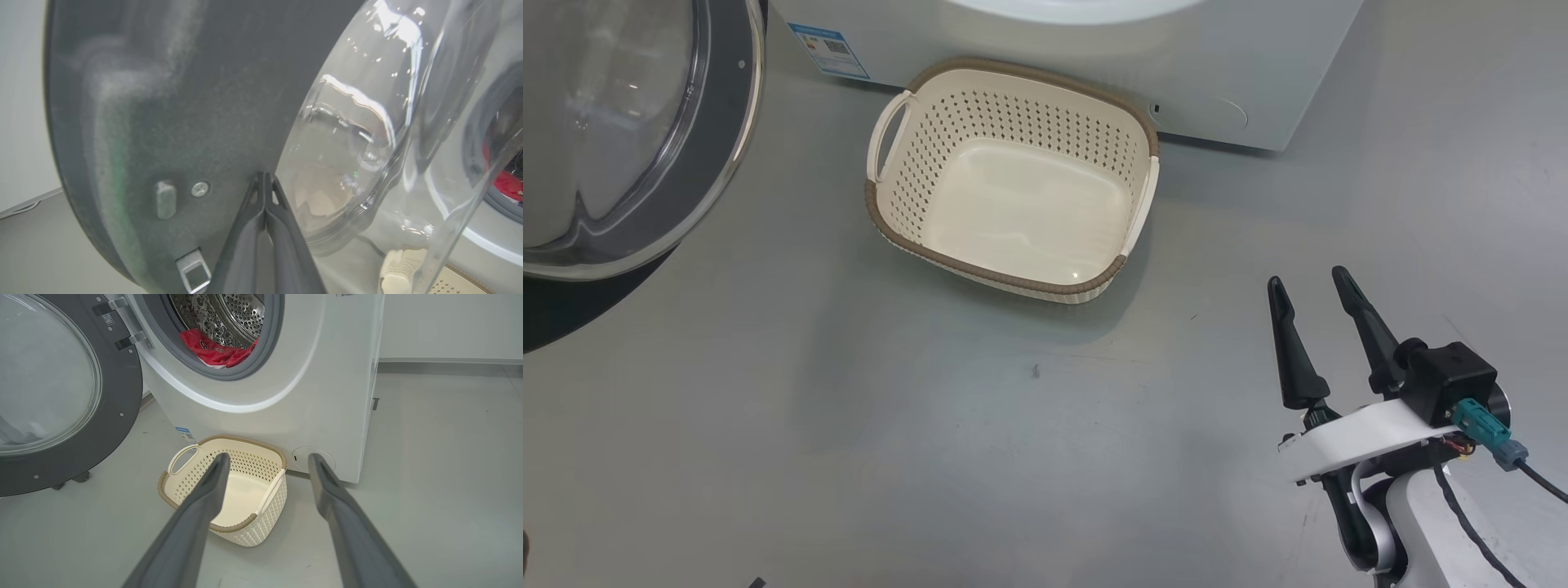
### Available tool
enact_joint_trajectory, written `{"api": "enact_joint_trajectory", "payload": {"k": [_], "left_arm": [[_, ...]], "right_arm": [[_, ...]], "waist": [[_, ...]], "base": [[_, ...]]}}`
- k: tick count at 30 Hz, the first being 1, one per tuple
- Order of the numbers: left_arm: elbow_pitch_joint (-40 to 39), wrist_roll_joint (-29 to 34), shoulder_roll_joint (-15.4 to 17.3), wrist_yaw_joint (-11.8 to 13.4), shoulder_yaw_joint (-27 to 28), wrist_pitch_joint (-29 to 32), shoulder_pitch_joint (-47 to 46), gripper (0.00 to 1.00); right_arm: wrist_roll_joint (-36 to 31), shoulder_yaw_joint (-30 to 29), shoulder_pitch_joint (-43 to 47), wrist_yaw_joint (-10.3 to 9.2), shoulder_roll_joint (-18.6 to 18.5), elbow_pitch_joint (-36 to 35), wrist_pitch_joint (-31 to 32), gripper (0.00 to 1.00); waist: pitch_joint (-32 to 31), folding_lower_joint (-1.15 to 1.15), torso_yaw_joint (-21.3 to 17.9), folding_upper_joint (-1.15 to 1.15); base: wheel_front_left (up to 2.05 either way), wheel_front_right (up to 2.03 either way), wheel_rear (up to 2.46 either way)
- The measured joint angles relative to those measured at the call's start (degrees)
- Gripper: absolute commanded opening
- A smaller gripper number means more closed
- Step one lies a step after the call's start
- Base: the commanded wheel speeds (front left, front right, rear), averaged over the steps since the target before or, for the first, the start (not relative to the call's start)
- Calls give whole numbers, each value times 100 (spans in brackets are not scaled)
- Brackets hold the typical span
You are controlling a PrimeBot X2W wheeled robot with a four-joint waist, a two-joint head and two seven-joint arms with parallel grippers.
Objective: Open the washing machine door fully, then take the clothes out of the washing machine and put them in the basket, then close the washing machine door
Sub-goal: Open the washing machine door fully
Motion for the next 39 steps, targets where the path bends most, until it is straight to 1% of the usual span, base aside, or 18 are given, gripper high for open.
{"api": "enact_joint_trajectory", "payload": {"k": [8, 17, 20, 26, 28, 31, 35, 39], "left_arm": [[281, 8, -12, -70, -81, -122, -118, 0], [467, 103, -66, -200, -247, -226, -119, 0], [477, 155, -114, -231, -312, -285, -119, 0], [479, 412, -155, -371, -616, -325, -90, 0], [470, 498, -177, -416, -756, -326, -40, 0], [447, 586, -249, -467, -948, -343, 77, 0], [368, 667, -336, -475, -1074, -350, 249, 0], [277, 725, -428, -538, -1228, -365, 402, 0]], "right_arm": [[1, -14, -68, 2, -1, 69, -2, 100], [14, -11, -68, 21, 59, 205, -64, 100], [43, -11, -68, 64, 97, 261, -116, 100], [127, -15, -64, 73, 183, 386, -185, 100], [135, -15, -58, 113, 199, 432, -196, 100], [171, -22, -51, 114, 198, 487, -205, 100], [183, -34, -22, 120, 221, 524, -250, 100], [229, -60, 51, 129, 258, 553, -257, 100]], "waist": [[13, 0, 29, 0], [-219, 0, 30, 0], [-330, 0, 25, 0], [-603, 0, 7, 0], [-704, 0, -4, 0], [-858, 0, -26, 0], [-1055, 0, -75, 0], [-1234, 0, -159, 0]], "base": [[0, 0, 0], [0, 0, 0], [0, 0, 0], [0, 0, 0], [0, 0, 0], [0, 0, 0], [0, 0, 0], [0, 0, 0]]}}
